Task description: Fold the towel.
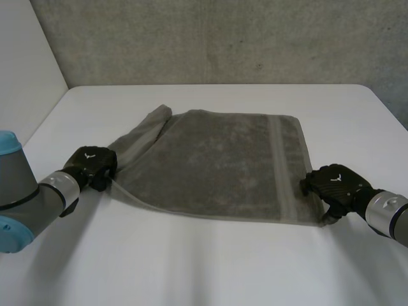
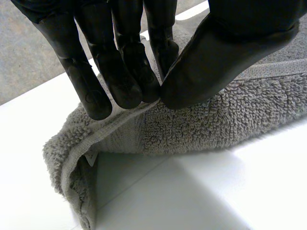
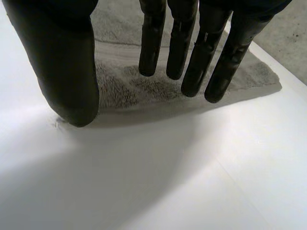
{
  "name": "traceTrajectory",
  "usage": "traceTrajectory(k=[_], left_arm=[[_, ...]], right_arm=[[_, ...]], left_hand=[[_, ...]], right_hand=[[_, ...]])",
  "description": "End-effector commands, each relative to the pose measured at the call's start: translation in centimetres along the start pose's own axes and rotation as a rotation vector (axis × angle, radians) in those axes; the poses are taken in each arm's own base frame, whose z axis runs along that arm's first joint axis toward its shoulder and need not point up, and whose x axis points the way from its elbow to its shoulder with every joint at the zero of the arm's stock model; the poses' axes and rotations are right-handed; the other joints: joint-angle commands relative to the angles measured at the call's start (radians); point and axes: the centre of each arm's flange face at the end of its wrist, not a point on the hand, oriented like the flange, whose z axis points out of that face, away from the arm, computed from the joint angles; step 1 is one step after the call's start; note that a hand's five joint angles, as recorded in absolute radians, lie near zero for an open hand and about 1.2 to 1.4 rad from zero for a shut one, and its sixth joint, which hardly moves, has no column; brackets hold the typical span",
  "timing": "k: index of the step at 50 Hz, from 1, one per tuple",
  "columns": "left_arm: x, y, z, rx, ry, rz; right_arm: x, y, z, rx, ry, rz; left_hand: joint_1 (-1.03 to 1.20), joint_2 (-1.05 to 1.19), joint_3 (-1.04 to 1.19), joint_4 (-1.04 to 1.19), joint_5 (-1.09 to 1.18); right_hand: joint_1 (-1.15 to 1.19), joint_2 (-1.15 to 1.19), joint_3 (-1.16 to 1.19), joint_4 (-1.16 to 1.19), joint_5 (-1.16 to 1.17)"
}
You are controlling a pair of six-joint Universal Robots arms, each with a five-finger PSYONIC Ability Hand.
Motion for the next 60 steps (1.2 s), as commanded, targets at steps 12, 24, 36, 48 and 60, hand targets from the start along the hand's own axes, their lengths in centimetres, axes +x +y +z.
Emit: traceTrajectory(k=[12, 24, 36, 48, 60], left_arm=[[0.0, 0.2, 0.0, -0.003, 0.002, -0.001], [0.1, 0.2, 0.0, -0.003, 0.003, -0.001], [0.1, 0.2, 0.0, -0.006, 0.004, -0.002], [0.2, 0.2, 0.0, -0.005, 0.005, -0.002], [0.2, 0.3, -0.1, -0.009, 0.007, -0.002]], right_arm=[[0.2, 0.8, 0.8, 0.001, -0.017, 0.002], [-0.2, 0.7, 0.9, 0.004, -0.030, 0.018], [-0.3, 0.7, 0.7, 0.000, -0.040, 0.027], [-0.6, 0.3, -0.2, 0.011, -0.044, 0.020], [-0.9, 0.5, 0.0, 0.019, -0.072, -0.004]], left_hand=[[0.073, 0.066, 0.063, 0.036, 0.060], [0.073, 0.066, 0.063, 0.036, 0.060], [0.073, 0.066, 0.063, 0.036, 0.060], [0.073, 0.066, 0.063, 0.036, 0.060], [0.073, 0.066, 0.063, 0.036, 0.060]], right_hand=[[0.137, 0.141, 0.138, 0.137, 0.128], [0.305, 0.308, 0.305, 0.305, 0.296], [0.135, 0.138, 0.135, 0.135, 0.126], [0.047, 0.050, 0.047, 0.047, 0.038], [0.055, 0.059, 0.056, 0.056, 0.046]])
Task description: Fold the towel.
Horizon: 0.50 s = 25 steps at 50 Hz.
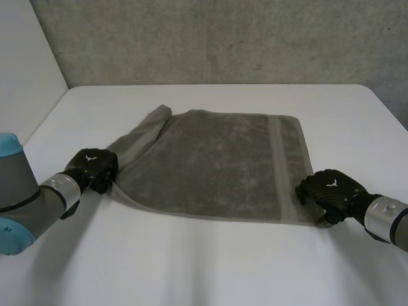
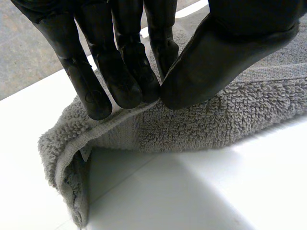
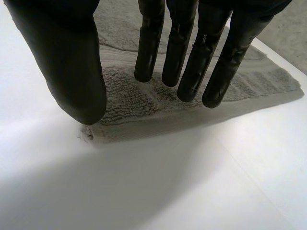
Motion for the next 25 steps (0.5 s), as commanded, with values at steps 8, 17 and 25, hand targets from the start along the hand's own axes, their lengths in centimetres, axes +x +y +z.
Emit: traceTrajectory(k=[8, 17, 25], left_arm=[[0.01, 0.05, 0.02, 0.000, 0.000, 0.000], [0.01, 0.09, 0.04, 0.000, 0.000, 0.000], [0.03, 0.14, 0.06, -0.002, 0.001, 0.000]], right_arm=[[0.09, 0.54, 0.53, -0.007, -0.007, -0.037], [0.14, 0.86, 0.84, -0.016, -0.009, -0.034], [0.65, 0.50, 0.97, -0.011, 0.003, -0.027]], left_hand=[[0.073, 0.066, 0.062, 0.036, 0.060], [0.073, 0.066, 0.062, 0.036, 0.060], [0.073, 0.066, 0.062, 0.036, 0.060]], right_hand=[[0.005, -0.006, 0.002, 0.005, 0.027], [0.019, 0.009, 0.016, 0.020, 0.042], [0.705, 0.695, 0.702, 0.706, 0.728]])
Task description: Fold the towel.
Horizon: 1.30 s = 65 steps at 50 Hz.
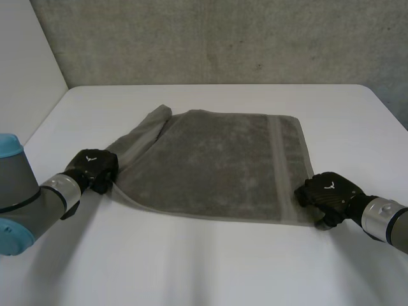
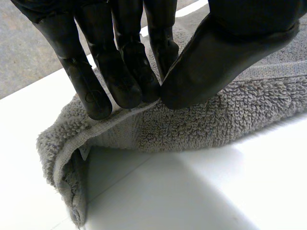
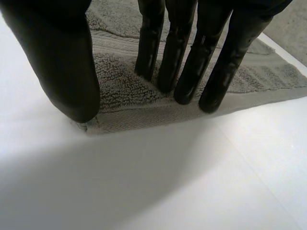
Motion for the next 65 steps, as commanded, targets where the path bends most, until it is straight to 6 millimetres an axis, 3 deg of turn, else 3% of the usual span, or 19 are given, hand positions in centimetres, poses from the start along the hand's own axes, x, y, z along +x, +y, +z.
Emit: traceTrajectory(k=[1, 6, 11, 20, 22, 23, 25, 28, 35, 42, 65], left_arm=[[0.0, 0.0, 0.0, 0.000, 0.000, 0.000], [0.0, 0.0, 0.0, 0.000, 0.000, 0.000], [0.0, -0.1, 0.0, 0.002, -0.001, 0.001], [0.0, -0.1, 0.0, 0.003, -0.003, 0.002], [0.1, -0.1, -0.1, 0.000, 0.000, 0.000], [0.1, -0.1, -0.1, 0.000, 0.000, 0.000], [0.0, -0.1, -0.1, 0.000, 0.000, 0.000], [0.1, -0.1, -0.1, 0.000, 0.001, 0.000], [0.1, 0.0, -0.1, -0.001, 0.002, 0.000], [0.2, 0.0, -0.1, -0.002, 0.004, 0.000], [0.2, 0.2, 0.0, -0.004, 0.004, -0.001]], right_arm=[[0.5, -0.4, 0.1, 0.006, 0.011, 0.007], [0.8, -1.4, -0.3, 0.033, 0.026, 0.023], [1.8, -3.9, -1.5, 0.104, 0.070, 0.086], [1.8, -3.9, -1.7, 0.101, 0.069, 0.101], [1.3, -3.5, -1.9, 0.088, 0.052, 0.092], [1.3, -3.5, -1.9, 0.087, 0.052, 0.092], [0.3, -3.2, -2.3, 0.071, 0.012, 0.038], [0.3, -2.9, -3.0, 0.047, -0.010, -0.021], [0.8, -2.1, -4.3, 0.014, -0.059, -0.051], [0.1, -0.8, -3.6, 0.006, -0.123, -0.053], [0.5, 0.2, -2.3, 0.025, -0.085, -0.097]], left_hand=[[0.073, 0.066, 0.062, 0.032, 0.060], [0.073, 0.066, 0.062, 0.032, 0.060], [0.073, 0.066, 0.062, 0.032, 0.060], [0.073, 0.066, 0.062, 0.032, 0.060], [0.073, 0.066, 0.062, 0.032, 0.060], [0.073, 0.066, 0.062, 0.032, 0.060], [0.073, 0.066, 0.062, 0.032, 0.060], [0.073, 0.066, 0.062, 0.032, 0.060], [0.073, 0.066, 0.062, 0.032, 0.060], [0.073, 0.066, 0.062, 0.032, 0.060], [0.073, 0.066, 0.062, 0.032, 0.060]], right_hand=[[0.403, 0.401, 0.407, 0.405, 0.451], [0.403, 0.401, 0.407, 0.405, 0.451], [0.403, 0.401, 0.407, 0.405, 0.451], [0.403, 0.401, 0.407, 0.405, 0.451], [-0.198, -0.200, -0.194, -0.196, -0.150], [-0.201, -0.203, -0.197, -0.199, -0.153], [-0.435, -0.437, -0.431, -0.433, -0.387], [-0.530, -0.532, -0.526, -0.528, -0.482], [-0.509, -0.511, -0.505, -0.507, -0.461], [-0.474, -0.476, -0.470, -0.472, -0.426], [-0.363, -0.365, -0.359, -0.361, -0.315]])
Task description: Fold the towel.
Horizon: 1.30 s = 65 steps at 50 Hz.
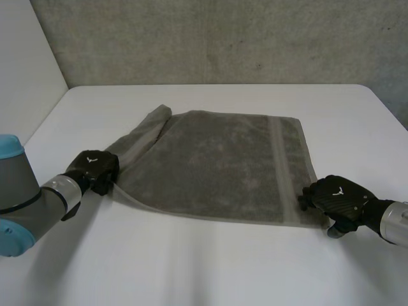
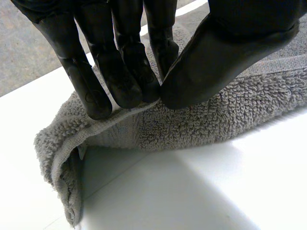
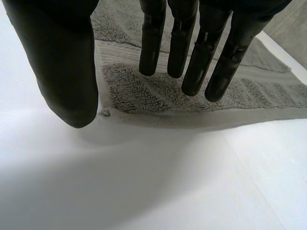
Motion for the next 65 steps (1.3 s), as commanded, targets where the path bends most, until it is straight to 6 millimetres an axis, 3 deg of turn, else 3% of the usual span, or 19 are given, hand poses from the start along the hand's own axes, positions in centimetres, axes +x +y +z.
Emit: traceTrajectory(k=[1, 33, 37, 41, 59, 61, 63, 64, 65], left_arm=[[0.0, 0.1, 0.1, -0.001, 0.000, 0.000], [0.0, 0.2, 0.1, -0.003, 0.002, 0.002], [0.1, 0.2, 0.1, -0.001, 0.003, 0.003], [0.1, 0.2, 0.1, -0.001, 0.003, 0.003], [0.1, 0.1, 0.1, 0.000, 0.003, 0.003], [0.1, 0.1, 0.1, 0.000, 0.003, 0.003], [0.1, 0.1, 0.1, 0.000, 0.003, 0.003], [0.1, 0.1, 0.1, 0.000, 0.003, 0.003], [0.1, 0.1, 0.1, 0.000, 0.003, 0.003]], right_arm=[[0.1, 0.2, 0.3, 0.000, 0.005, -0.007], [0.9, 0.6, 1.3, -0.015, 0.025, -0.001], [1.3, 0.6, 1.5, -0.005, 0.045, 0.016], [1.5, 0.4, 1.5, 0.000, 0.050, 0.023], [0.2, -1.6, 1.6, 0.039, 0.020, 0.057], [0.1, -1.7, 1.5, 0.039, 0.021, 0.058], [0.1, -2.0, 0.9, 0.040, 0.033, 0.055], [0.1, -2.0, 0.9, 0.040, 0.033, 0.055], [0.0, -2.2, 0.7, 0.042, 0.036, 0.051]], left_hand=[[0.073, 0.066, 0.061, 0.032, 0.060], [0.073, 0.066, 0.061, 0.032, 0.060], [0.073, 0.066, 0.061, 0.032, 0.060], [0.073, 0.066, 0.061, 0.032, 0.060], [0.073, 0.066, 0.061, 0.032, 0.060], [0.073, 0.066, 0.061, 0.032, 0.060], [0.073, 0.066, 0.061, 0.032, 0.060], [0.073, 0.066, 0.061, 0.032, 0.060], [0.073, 0.066, 0.061, 0.032, 0.060]], right_hand=[[0.032, 0.043, 0.034, 0.033, 0.026], [0.217, 0.228, 0.219, 0.218, 0.211], [0.416, 0.427, 0.419, 0.418, 0.411], [0.793, 0.804, 0.795, 0.794, 0.787], [0.794, 0.805, 0.797, 0.796, 0.788], [0.675, 0.686, 0.677, 0.676, 0.669], [0.414, 0.426, 0.417, 0.416, 0.409], [0.413, 0.425, 0.416, 0.415, 0.408], [0.239, 0.250, 0.242, 0.241, 0.233]])
